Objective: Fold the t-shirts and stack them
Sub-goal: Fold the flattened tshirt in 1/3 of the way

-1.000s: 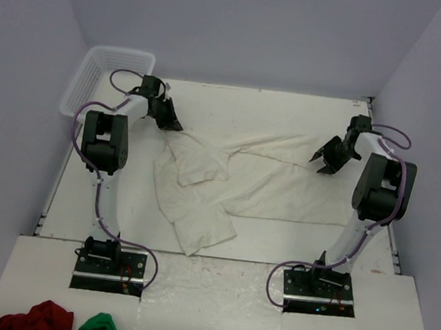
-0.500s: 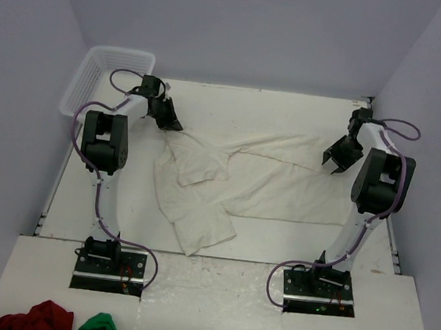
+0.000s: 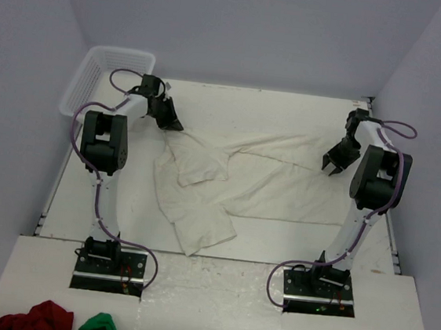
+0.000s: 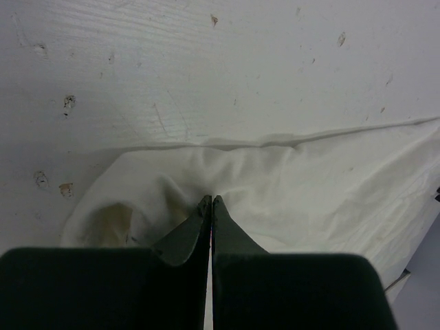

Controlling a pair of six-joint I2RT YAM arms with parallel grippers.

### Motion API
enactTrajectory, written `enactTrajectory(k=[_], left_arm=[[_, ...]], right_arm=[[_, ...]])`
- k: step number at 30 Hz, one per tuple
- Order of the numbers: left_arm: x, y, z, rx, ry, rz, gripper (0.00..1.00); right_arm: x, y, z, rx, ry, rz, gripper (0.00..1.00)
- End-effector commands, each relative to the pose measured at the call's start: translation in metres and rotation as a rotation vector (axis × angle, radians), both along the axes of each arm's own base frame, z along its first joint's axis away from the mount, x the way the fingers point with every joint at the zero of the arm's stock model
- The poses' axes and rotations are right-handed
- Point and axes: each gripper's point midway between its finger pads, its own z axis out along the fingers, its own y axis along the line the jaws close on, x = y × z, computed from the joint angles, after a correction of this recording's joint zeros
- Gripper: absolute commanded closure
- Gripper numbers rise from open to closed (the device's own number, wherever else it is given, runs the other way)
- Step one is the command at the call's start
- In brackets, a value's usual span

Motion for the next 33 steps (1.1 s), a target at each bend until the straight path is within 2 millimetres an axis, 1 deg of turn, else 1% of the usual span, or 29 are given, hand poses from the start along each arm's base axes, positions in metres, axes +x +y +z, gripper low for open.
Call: enactTrajectory(k=[1,2,3,4,6,8,9,13,14,15,16,17,18,19,20,22,23,25,28,31,33], left_arm=[[-0.002,-0.010,0.041,-0.047,-0.057,-0.017,1.00],[-0.002,-0.010,0.044,-0.048,-0.062,-0.019,1.00],[-0.001,-0.010,0.044,-0.048,-0.062,-0.019,1.00],[-0.002,-0.010,0.045,-0.046,-0.063,-0.019,1.00],[-0.001,-0.011,0.048,-0.052,-0.066,-0.021,1.00],[-0.003,-0.011,0.049,-0.054,-0.068,-0.022,1.00],[-0.003,-0.011,0.050,-0.054,-0.071,-0.022,1.00],[-0.004,-0.011,0.049,-0.054,-0.066,-0.024,1.00],[-0.006,-0.012,0.047,-0.057,-0.063,-0.028,1.00],[-0.006,-0.012,0.046,-0.058,-0.058,-0.025,1.00],[-0.007,-0.012,0.046,-0.061,-0.057,-0.027,1.00],[-0.010,-0.012,0.044,-0.061,-0.052,-0.027,1.00],[-0.010,-0.012,0.043,-0.061,-0.052,-0.027,1.00],[-0.012,-0.012,0.041,-0.060,-0.047,-0.027,1.00],[-0.014,-0.011,0.040,-0.058,-0.043,-0.025,1.00],[-0.015,-0.012,0.040,-0.060,-0.043,-0.028,1.00],[-0.016,-0.012,0.041,-0.060,-0.044,-0.029,1.00],[-0.016,-0.012,0.042,-0.058,-0.045,-0.028,1.00],[-0.017,-0.012,0.045,-0.057,-0.045,-0.028,1.00],[-0.018,-0.012,0.048,-0.056,-0.050,-0.028,1.00],[-0.019,-0.011,0.048,-0.051,-0.049,-0.028,1.00]], right_arm=[[0.008,-0.004,0.006,-0.041,-0.005,-0.024,0.67],[0.009,-0.004,0.007,-0.043,-0.007,-0.028,0.74],[0.009,-0.004,0.008,-0.044,-0.005,-0.031,0.79],[0.012,-0.004,0.007,-0.045,-0.001,-0.034,0.79],[0.010,-0.004,0.005,-0.042,0.021,-0.041,0.80],[0.011,-0.004,0.006,-0.041,0.020,-0.041,0.88],[0.011,-0.004,0.006,-0.041,0.019,-0.035,0.90],[0.011,-0.003,0.006,-0.039,0.015,-0.033,0.91],[0.011,-0.003,0.008,-0.039,0.014,-0.035,0.90],[0.016,0.004,0.011,-0.007,-0.015,-0.033,0.83],[0.010,0.011,0.007,0.020,-0.017,-0.030,0.80],[0.013,0.016,0.020,0.033,-0.075,-0.045,0.77],[0.014,0.024,0.014,0.065,-0.124,-0.043,0.70],[0.019,0.030,0.020,0.091,-0.183,-0.044,0.66],[0.033,0.036,0.039,0.124,-0.293,-0.066,0.63],[0.029,0.043,0.038,0.163,-0.308,-0.082,0.62],[0.033,0.044,0.041,0.168,-0.327,-0.094,0.61],[0.034,0.045,0.039,0.183,-0.322,-0.112,0.60],[0.030,0.049,0.029,0.204,-0.283,-0.132,0.60],[0.028,0.042,0.023,0.167,-0.267,-0.148,0.60],[0.021,0.039,0.018,0.149,-0.223,-0.166,0.60]])
